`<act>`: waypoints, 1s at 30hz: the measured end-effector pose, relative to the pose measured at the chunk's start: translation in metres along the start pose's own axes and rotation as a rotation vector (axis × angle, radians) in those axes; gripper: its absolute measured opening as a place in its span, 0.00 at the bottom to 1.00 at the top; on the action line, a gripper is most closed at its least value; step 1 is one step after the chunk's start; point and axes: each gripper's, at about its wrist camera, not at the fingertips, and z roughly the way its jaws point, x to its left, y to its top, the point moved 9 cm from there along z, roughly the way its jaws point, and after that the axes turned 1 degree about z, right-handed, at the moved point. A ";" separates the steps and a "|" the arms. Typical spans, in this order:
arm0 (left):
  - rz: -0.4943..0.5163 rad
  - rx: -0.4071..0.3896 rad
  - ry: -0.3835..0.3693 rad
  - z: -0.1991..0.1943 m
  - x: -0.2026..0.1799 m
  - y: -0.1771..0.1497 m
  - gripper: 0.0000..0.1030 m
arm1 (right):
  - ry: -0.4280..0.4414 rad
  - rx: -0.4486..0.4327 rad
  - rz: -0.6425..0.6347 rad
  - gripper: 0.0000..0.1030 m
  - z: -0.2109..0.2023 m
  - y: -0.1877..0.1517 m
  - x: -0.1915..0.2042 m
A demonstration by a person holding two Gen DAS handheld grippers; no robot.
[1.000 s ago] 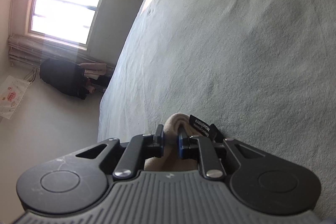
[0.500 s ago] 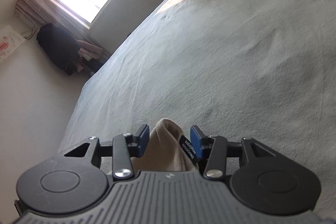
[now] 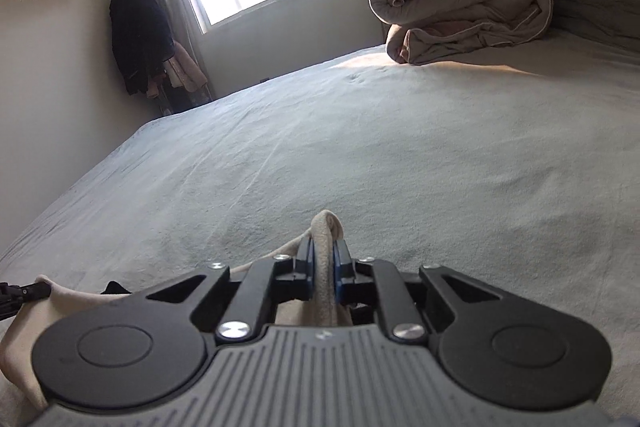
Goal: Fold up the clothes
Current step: 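Lower the folded beige tee with both grippers and open them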
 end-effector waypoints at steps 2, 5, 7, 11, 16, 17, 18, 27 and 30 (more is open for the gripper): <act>0.003 -0.019 0.005 0.001 -0.001 0.004 0.09 | -0.017 -0.025 -0.006 0.11 0.001 0.002 -0.003; 0.019 0.012 0.033 0.012 0.002 -0.001 0.09 | -0.047 -0.022 -0.022 0.11 0.011 0.004 -0.005; 0.026 0.049 0.060 0.022 0.006 -0.008 0.09 | -0.075 0.011 -0.043 0.11 0.021 -0.001 -0.007; 0.065 0.089 0.101 0.030 0.008 -0.019 0.11 | -0.117 0.072 -0.093 0.12 0.031 -0.017 -0.009; 0.056 0.118 0.130 0.020 0.008 -0.017 0.23 | -0.132 0.097 -0.127 0.21 0.023 -0.017 -0.003; 0.047 0.127 0.134 0.016 0.008 -0.015 0.28 | -0.137 0.097 -0.123 0.25 0.020 -0.016 -0.003; 0.039 0.135 0.132 0.011 0.009 -0.014 0.32 | -0.139 0.099 -0.117 0.28 0.017 -0.014 -0.003; -0.104 0.296 0.079 -0.027 0.018 -0.027 0.51 | -0.078 0.183 0.028 0.50 -0.026 -0.011 -0.008; -0.188 0.373 0.016 -0.035 0.021 -0.040 0.54 | -0.032 0.238 0.135 0.50 -0.038 -0.018 -0.014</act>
